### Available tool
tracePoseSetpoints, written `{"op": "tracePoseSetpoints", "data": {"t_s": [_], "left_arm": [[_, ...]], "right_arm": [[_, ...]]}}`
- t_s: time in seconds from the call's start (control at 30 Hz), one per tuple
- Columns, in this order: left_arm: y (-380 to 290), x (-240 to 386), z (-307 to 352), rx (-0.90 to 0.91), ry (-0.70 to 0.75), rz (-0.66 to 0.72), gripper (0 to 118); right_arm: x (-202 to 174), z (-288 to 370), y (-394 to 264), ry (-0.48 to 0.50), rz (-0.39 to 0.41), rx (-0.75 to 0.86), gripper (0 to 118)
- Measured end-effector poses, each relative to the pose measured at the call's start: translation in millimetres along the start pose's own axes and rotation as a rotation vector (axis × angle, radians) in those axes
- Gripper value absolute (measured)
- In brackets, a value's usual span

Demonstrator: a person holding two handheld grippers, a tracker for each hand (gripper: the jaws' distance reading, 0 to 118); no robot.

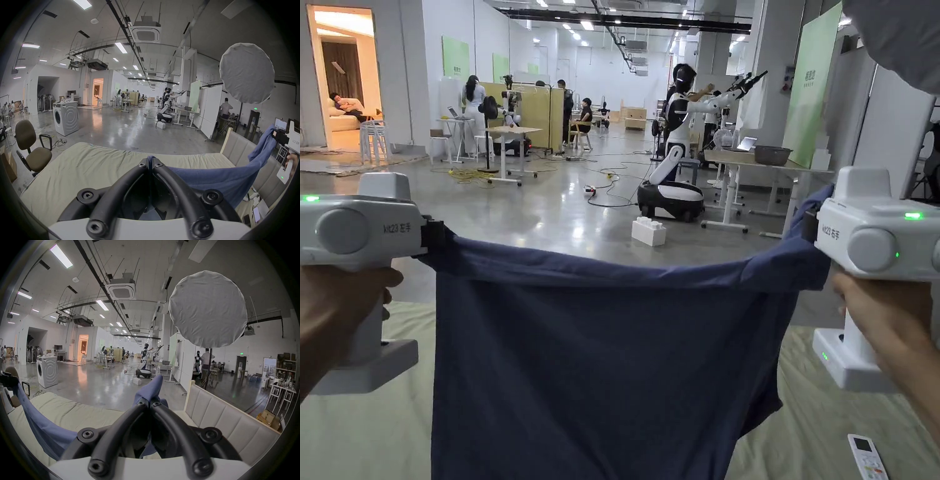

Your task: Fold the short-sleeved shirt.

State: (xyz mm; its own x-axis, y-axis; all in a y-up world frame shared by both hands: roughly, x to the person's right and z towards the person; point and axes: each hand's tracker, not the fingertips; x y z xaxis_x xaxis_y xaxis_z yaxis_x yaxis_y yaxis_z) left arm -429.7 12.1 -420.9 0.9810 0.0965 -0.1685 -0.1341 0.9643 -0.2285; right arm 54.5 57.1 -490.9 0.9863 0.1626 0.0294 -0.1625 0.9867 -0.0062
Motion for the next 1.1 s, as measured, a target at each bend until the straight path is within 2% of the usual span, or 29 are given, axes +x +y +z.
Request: {"op": "tracePoseSetpoints", "data": {"t_s": [0.07, 0.3, 0.33, 0.43, 0.47, 0.57, 0.6, 0.7, 0.83, 0.97, 1.0, 1.03, 1.07, 1.1], "left_arm": [[17.7, 7.7, -5.2, 0.010, 0.003, 0.002, 2], [14.7, 4.4, -2.9, 0.039, 0.032, -0.006, 2], [58.4, 1.5, -51.8, 0.051, 0.025, -0.001, 2], [70.4, 5.4, -60.6, 0.064, 0.029, -0.006, 2], [80.4, -13.6, -85.0, 0.068, 0.031, -0.004, 2], [80.3, -21.3, -97.1, 0.068, 0.028, 0.010, 2], [68.1, -2.5, -67.9, 0.095, 0.029, -0.002, 2], [51.4, 3.2, -54.6, 0.073, 0.024, -0.002, 2], [23.3, -6.4, -54.6, 0.029, 0.008, 0.023, 2], [38.2, -4.3, -62.8, 0.015, 0.007, 0.002, 2], [13.5, -2.9, -35.9, 0.015, 0.007, 0.013, 2], [-0.5, -2.4, -21.1, 0.015, 0.006, 0.009, 2], [-0.6, -2.3, -21.0, 0.015, 0.003, 0.006, 2], [-33.0, -17.6, 7.4, 0.016, -0.004, 0.005, 2]], "right_arm": [[-1.0, -11.0, 9.3, -0.006, 0.004, 0.009, 2], [-4.8, -46.9, 43.0, -0.024, 0.013, 0.052, 2], [-5.2, -50.5, 47.1, -0.021, 0.013, 0.056, 2], [-8.0, -57.0, 52.0, -0.033, 0.022, 0.063, 2], [-8.4, -57.5, 50.8, -0.035, 0.019, 0.065, 2], [-11.4, -56.8, 37.1, -0.028, 0.018, 0.056, 2], [-13.5, -55.6, 30.8, -0.030, 0.024, 0.051, 2], [-17.4, -48.2, 6.8, -0.027, 0.048, 0.025, 2], [-17.3, -29.3, -27.4, -0.011, 0.051, -0.021, 2], [-13.3, 11.2, -51.6, -0.005, 0.041, -0.035, 2], [-12.2, 23.2, -54.4, -0.011, 0.064, -0.022, 2], [-10.7, 36.4, -60.6, -0.003, 0.041, -0.042, 2], [-6.4, 42.3, -65.0, -0.007, 0.058, -0.025, 2], [-2.7, 56.7, -72.8, 0.004, 0.040, -0.044, 2]]}}
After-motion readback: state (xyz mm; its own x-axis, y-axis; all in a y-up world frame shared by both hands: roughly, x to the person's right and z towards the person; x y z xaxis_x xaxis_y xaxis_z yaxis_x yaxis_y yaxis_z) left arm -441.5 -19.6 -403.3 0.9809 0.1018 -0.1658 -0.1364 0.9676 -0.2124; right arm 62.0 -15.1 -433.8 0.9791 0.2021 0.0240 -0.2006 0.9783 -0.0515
